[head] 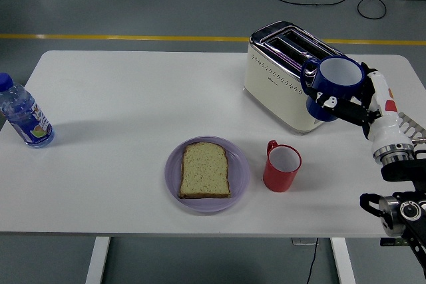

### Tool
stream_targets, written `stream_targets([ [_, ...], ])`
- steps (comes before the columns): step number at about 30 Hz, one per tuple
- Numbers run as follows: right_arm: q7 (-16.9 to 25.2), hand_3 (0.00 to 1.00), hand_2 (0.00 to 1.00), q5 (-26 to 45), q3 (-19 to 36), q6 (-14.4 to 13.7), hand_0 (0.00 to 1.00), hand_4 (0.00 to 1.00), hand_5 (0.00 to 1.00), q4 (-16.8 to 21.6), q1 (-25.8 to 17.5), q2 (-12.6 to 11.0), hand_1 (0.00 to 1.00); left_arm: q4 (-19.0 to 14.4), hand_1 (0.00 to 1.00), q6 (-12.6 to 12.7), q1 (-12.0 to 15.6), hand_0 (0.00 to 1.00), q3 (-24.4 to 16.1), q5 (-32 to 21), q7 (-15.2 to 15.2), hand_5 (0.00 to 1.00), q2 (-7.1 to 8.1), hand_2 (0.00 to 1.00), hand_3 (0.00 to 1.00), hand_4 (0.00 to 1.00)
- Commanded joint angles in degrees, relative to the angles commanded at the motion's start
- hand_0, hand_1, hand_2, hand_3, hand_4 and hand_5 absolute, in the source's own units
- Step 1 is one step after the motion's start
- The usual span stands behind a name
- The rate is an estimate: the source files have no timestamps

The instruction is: Pick up the cup,pour liquid into bread,place the cup on the desk

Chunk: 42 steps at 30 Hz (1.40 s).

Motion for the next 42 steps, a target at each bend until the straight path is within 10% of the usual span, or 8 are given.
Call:
stream_targets([
  [9,-8.22,0.498,0.514,-12.49,-6.5,6.23,0.298,0.675,0.002,-1.25,6.41,-2.62,0.364,0.0,0.618,-0.03,0.06,0.648,-0.72,0.05,0.03,0.748,0.03,0.607,0.526,0.307],
  [23,-21.56,0.503,0.52,-31.7,-16.55,23.89,0.326,0.655,0.002,-2.19,15.63,-5.61,0.376,0.02,0.618,0.01,-0.14,0.65,-1.33,0.03,0.05,0.747,0.15,0.607,0.526,0.306],
  [42,-23.02,0.503,0.525,-41.45,-38.49,28.95,0.371,0.601,0.002,-8.39,33.36,-2.95,0.388,-0.1,0.617,0.05,0.04,0.648,-1.86,-0.59,0.02,0.745,0.01,0.607,0.527,0.307],
])
